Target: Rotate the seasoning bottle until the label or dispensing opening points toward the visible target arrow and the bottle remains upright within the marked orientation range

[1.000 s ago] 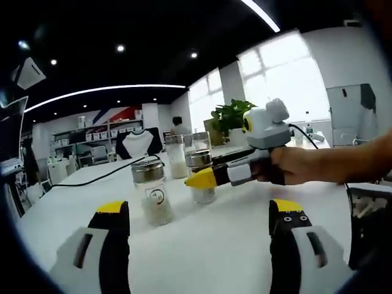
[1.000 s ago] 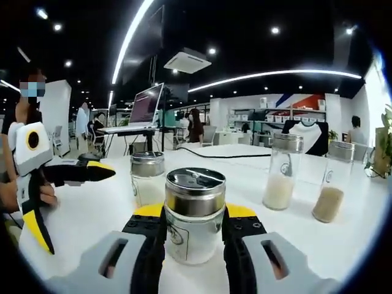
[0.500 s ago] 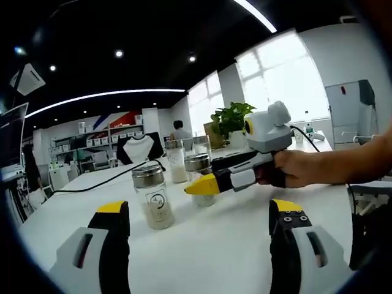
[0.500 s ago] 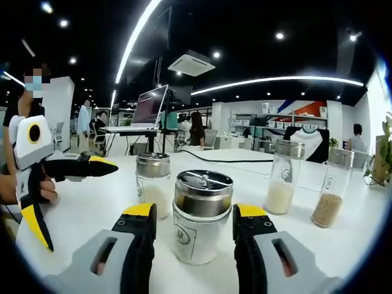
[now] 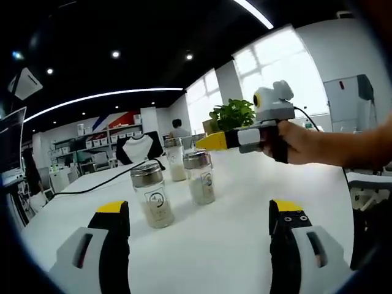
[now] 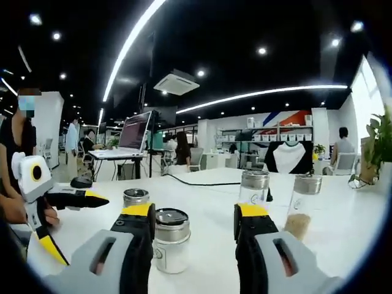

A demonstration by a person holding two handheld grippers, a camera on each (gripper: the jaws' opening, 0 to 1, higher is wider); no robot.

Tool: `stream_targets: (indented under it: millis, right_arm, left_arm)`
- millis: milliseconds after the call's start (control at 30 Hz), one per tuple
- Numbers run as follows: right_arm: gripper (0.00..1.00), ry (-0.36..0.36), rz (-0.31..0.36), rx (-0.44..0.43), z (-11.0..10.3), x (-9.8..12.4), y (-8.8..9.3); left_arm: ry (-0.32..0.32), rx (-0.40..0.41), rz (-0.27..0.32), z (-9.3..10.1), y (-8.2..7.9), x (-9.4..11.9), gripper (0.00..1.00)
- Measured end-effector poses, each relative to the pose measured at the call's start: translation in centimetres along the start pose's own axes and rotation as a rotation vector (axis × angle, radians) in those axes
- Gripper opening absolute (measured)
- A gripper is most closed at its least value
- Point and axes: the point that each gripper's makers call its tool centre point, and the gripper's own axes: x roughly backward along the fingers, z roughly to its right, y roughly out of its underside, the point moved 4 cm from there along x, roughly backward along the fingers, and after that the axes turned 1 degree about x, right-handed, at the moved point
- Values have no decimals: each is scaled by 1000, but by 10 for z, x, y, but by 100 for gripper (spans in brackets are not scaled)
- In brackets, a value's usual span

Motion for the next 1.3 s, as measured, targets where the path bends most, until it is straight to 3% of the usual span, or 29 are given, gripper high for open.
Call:
stream_targets:
  millis: [133,333,567,733,867,1100,1200,1267,1300]
  right_arm:
    - [46,20,2,-5,11,0,-2]
    - [37,113,24,1,28,2,-3]
    - [31,180,20,37,40,-2,6]
    - [27,202,25,91,48,-6,14]
    - [27,210,45,26,51,-8,18]
    - [26,231,36,98,59,-26,29]
    - [27,217,34,180,60,-36,36]
    - [29,209,-1,178,61,-39,39]
    - [29,226,73,172,64,-41,27]
  left_arm:
    - [1,-12,-6,1,1,0,100]
    - [4,-21,-6,1,1,0,100]
    - [1,-37,-13,1,2,0,100]
    - [2,-49,-20,2,2,0,100]
    - [-2,-53,-22,2,2,0,100]
    - [-10,-57,-22,1,3,0,100]
    - [-15,-64,-29,1,3,0,99]
    - [-14,-68,-32,1,4,-1,99]
    - [-13,-68,-32,1,4,-1,99]
